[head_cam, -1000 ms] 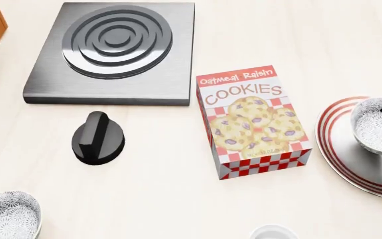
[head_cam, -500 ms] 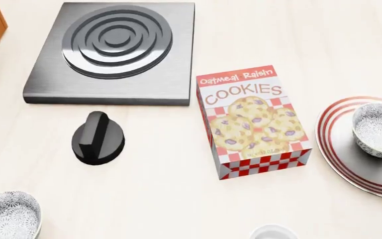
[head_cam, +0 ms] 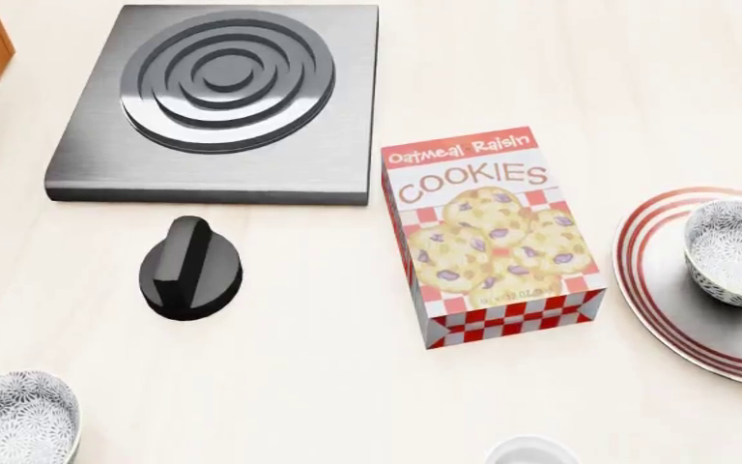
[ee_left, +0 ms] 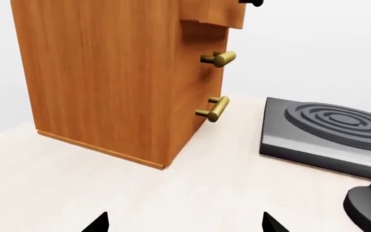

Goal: Pick the akita bowl from table center and place it on the plate.

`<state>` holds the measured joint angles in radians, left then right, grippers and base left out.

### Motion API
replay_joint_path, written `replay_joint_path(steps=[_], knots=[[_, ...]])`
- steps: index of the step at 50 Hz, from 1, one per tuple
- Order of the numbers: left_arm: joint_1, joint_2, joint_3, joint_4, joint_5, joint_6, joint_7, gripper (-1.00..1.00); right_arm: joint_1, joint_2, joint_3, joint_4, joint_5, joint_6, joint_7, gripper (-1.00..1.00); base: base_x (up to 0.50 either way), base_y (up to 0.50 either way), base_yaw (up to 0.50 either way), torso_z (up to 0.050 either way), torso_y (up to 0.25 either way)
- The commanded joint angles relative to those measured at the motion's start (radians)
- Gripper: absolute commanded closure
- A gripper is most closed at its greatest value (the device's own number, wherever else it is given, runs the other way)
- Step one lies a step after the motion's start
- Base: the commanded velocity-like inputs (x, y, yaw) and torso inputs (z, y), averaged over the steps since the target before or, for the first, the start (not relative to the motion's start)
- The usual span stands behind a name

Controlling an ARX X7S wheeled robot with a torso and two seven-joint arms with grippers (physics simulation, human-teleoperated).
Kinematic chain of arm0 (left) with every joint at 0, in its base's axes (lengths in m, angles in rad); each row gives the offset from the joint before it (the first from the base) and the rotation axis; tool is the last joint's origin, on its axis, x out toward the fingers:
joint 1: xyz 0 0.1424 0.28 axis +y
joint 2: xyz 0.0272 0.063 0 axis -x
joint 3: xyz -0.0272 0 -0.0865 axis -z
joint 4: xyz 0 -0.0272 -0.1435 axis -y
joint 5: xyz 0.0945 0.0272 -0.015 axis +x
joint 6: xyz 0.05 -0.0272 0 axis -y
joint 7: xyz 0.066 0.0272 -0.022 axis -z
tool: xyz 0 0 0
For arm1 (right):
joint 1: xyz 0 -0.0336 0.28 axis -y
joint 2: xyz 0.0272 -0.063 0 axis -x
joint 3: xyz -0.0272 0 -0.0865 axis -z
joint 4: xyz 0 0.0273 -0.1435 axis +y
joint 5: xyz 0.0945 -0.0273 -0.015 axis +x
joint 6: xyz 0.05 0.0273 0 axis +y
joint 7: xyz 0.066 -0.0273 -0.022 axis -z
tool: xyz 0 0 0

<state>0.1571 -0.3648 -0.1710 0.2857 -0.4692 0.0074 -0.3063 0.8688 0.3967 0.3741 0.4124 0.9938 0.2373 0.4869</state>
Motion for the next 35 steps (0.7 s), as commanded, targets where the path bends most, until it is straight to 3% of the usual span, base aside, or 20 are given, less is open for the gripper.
replay_joint_path(steps=[1, 17, 35], knots=[[-0.003, -0.001, 0.012, 0.018, 0.002, -0.007, -0.006, -1.0, -0.143, 0.027, 0.016, -0.371, 0.08, 0.065, 0.079, -1.0, 0.0, 0.0, 0.0, 0.0, 0.0], [0.005, -0.044, -0.001, 0.166, -0.036, -0.06, -0.031, -1.0, -0.337, 0.166, 0.078, -0.833, 0.334, 0.28, 0.248, -1.0, 0.0, 0.0, 0.0, 0.0, 0.0], [0.018, -0.078, -0.023, 0.271, -0.067, -0.083, -0.049, -1.0, -0.569, 0.221, 0.304, -1.107, 0.607, 0.3, 0.288, -1.0, 0.0, 0.0, 0.0, 0.0, 0.0]])
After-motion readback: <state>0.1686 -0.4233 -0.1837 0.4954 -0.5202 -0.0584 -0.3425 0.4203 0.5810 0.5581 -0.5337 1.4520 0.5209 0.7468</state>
